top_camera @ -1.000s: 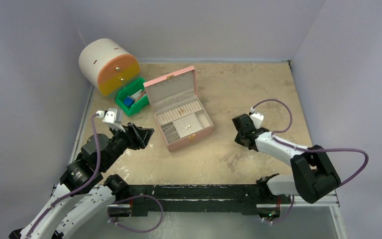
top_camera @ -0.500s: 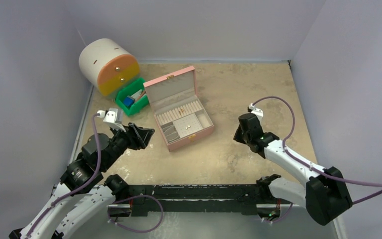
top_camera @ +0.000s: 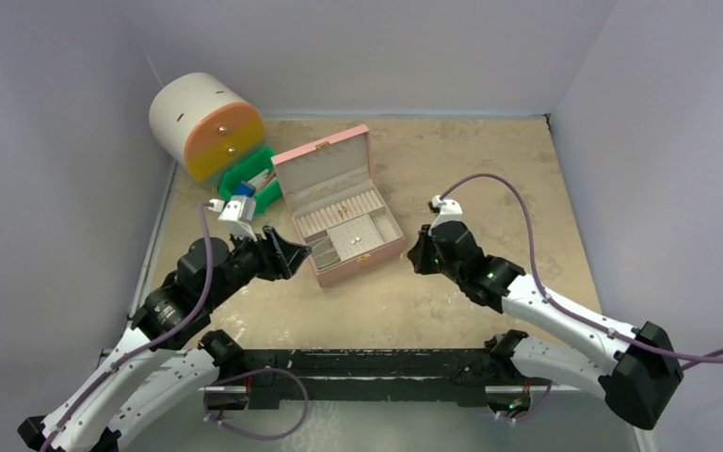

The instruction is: Organize the mixed jewelry

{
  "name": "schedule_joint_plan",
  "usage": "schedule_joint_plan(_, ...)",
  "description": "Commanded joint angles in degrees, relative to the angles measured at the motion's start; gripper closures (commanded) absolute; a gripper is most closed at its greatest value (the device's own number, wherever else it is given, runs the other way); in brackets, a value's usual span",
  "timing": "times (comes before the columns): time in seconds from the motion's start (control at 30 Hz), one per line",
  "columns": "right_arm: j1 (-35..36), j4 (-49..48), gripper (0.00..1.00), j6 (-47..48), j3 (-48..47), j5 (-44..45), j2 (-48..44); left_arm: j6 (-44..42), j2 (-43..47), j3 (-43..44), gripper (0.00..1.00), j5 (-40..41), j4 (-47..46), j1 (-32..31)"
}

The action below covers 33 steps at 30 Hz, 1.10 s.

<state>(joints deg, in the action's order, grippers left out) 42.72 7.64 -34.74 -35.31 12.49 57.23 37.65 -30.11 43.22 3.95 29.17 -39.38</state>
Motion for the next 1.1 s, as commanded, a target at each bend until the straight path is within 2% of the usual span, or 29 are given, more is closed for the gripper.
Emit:
schedule_joint_plan(0.0, 6.5, -5.0, 1.00, 3.7, -5.5, 2.0, 1.6, 3.0, -1.4, 0.0, 0.43, -3.6, -3.8, 0.3)
schedule_joint_plan(0.43, 20.5, -14.6, 1.00, 8.8, -14.2, 2.4, 11.3, 9.4, -4.0, -5.9, 0.43, -10.6, -8.4, 0.3)
schedule_joint_plan(0.77, 24.1, -18.7, 1.00, 8.8, -15.7, 2.7, 13.2, 15.1, -4.5, -10.4, 0.48, -15.5, -14.9, 0.3)
schedule_joint_plan(1.07, 24.6, -19.5, 1.00, 8.5, -13.9, 2.5, 10.8, 17.9, -5.1, -12.0, 0.58, -17.9, -19.3, 0.4)
